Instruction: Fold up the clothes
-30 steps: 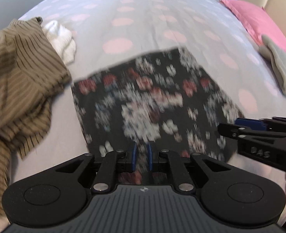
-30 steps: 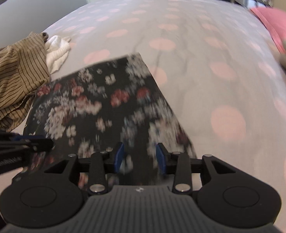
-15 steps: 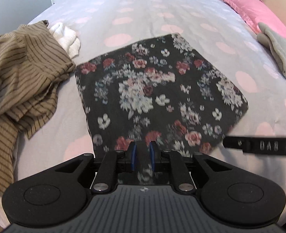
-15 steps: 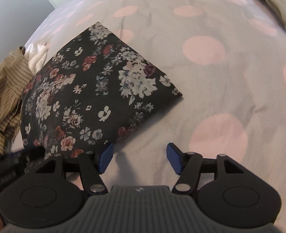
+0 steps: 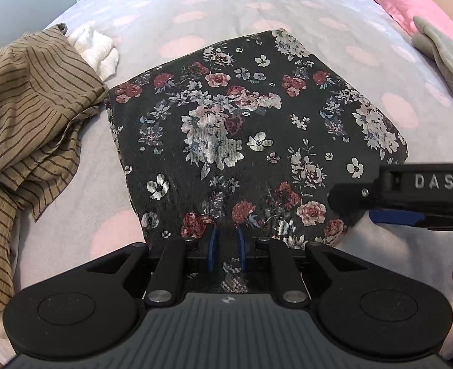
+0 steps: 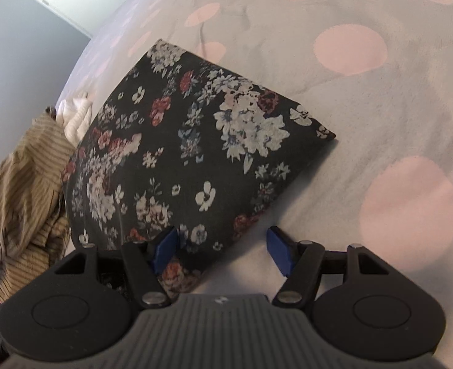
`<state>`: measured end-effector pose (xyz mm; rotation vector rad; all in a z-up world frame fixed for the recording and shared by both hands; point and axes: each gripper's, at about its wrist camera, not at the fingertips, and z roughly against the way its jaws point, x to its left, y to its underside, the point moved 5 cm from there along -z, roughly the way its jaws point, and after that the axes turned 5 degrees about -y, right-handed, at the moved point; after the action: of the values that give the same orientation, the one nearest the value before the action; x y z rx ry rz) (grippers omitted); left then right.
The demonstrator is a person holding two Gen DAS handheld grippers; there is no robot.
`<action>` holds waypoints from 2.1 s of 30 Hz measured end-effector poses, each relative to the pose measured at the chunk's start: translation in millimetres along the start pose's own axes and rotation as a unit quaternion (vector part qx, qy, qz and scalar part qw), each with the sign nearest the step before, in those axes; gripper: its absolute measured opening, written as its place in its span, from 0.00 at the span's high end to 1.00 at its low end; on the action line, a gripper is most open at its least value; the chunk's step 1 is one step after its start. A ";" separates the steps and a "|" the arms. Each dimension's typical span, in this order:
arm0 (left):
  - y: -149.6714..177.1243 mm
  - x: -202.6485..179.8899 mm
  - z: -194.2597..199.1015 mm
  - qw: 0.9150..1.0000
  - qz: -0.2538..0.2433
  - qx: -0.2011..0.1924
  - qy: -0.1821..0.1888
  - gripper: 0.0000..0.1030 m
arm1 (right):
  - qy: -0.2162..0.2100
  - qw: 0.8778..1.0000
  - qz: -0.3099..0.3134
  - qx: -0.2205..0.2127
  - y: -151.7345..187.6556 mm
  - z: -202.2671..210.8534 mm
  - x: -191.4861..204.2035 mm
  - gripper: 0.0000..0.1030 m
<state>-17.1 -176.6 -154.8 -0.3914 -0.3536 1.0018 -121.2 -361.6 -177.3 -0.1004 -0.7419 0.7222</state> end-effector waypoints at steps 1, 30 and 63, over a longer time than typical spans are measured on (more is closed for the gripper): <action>-0.5 0.2 -0.7 1.000 0.000 0.000 0.001 0.88 | 0.001 1.000 0.002 -0.004 -1.1 -1.4 1.1 0.40; 22.6 -47.9 33.7 0.985 -0.077 0.014 0.151 0.98 | 0.034 0.999 0.021 -0.016 -18.1 91.2 -25.7 0.91; -73.6 -40.2 -64.7 0.972 -0.027 0.015 0.232 0.38 | 0.109 0.993 0.032 -0.036 -82.5 90.0 -111.0 0.57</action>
<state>47.2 -256.6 -180.9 -0.5702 0.0744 0.8319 -189.6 -508.9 -147.9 -0.2656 -0.5584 0.7326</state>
